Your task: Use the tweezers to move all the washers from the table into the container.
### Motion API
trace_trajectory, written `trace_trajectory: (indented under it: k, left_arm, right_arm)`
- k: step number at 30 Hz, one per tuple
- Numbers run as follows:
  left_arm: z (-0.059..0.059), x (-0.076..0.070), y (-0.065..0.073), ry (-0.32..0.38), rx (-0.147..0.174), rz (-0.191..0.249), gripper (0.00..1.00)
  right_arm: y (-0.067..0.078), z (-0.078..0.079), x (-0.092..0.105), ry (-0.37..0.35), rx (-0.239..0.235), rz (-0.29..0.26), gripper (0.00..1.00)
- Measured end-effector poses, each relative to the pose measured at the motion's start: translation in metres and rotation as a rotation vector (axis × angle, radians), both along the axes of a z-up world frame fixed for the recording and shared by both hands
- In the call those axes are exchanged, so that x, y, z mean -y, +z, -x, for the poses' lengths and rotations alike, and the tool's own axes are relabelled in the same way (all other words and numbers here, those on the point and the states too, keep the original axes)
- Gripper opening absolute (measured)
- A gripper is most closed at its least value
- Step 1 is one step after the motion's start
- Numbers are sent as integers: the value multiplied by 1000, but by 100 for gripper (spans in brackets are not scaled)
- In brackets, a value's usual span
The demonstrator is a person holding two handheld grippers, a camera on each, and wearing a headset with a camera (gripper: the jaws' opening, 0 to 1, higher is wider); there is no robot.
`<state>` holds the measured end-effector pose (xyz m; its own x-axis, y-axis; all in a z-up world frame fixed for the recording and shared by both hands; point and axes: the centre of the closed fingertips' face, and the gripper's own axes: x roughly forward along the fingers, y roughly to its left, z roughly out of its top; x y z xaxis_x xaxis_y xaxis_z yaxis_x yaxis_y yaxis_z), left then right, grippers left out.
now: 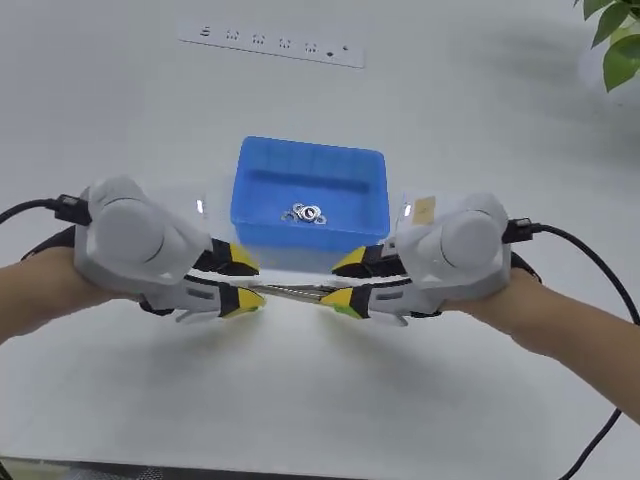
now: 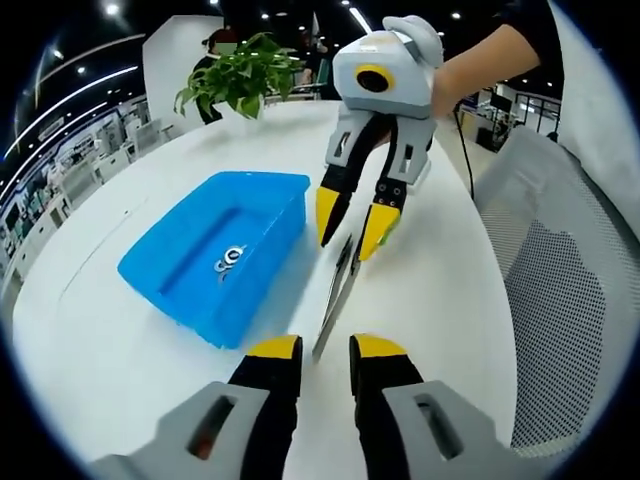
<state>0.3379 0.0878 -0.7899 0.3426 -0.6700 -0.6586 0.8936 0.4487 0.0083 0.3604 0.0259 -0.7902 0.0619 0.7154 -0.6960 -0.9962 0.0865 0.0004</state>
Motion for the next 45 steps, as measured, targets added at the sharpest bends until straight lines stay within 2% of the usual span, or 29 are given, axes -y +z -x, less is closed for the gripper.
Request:
trace_trajectory:
  k: [4, 6, 7, 10, 12, 16, 19, 21, 24, 28, 33, 36, 38, 41, 45]
  left_arm:
    - [6, -8, 5, 51, 3, 27, 27]
    - [5, -13, 13, 113, 8, 80, 28]
    - [4, -17, 18, 149, 15, 111, 28]
    - [1, -29, 31, 215, 50, 148, 31]
    - [2, -34, 40, 224, 75, 149, 34]
    - [1, -39, 58, 253, 107, 188, 43]
    - [4, -34, 74, 236, 143, 235, 51]
    - [6, -30, 81, 223, 171, 236, 54]
    - [6, -26, 89, 221, 192, 244, 61]
    - [4, -29, 91, 214, 192, 213, 73]
    - [7, -29, 104, 207, 200, 216, 85]
    - [7, -28, 113, 211, 191, 252, 93]
    - [4, -30, 120, 232, 198, 261, 99]
    - [2, -32, 126, 236, 220, 242, 99]
    - [3, -28, 135, 237, 239, 255, 99]
  right_arm:
    - [8, -2, 6, -27, 13, -18, 21]
    - [18, -6, 6, -62, 32, -64, 21]
    - [23, -8, 6, -84, 26, -85, 21]
    - [34, -10, 10, -109, 30, -118, 22]
    - [40, -9, 13, -117, 39, -126, 23]
    - [49, -7, 21, -141, 43, -145, 26]
    - [55, -5, 26, -156, 44, -159, 28]
    - [59, -4, 28, -169, 45, -165, 30]
    - [68, -4, 31, -196, 55, -189, 31]
    - [82, -4, 33, -220, 82, -216, 34]
    - [95, -2, 38, -237, 93, -251, 46]
    - [100, -1, 42, -260, 88, -277, 54]
    - [103, 1, 46, -266, 90, -282, 56]
    - [107, 4, 50, -274, 92, -287, 61]
    - [111, 8, 52, -261, 109, -283, 67]
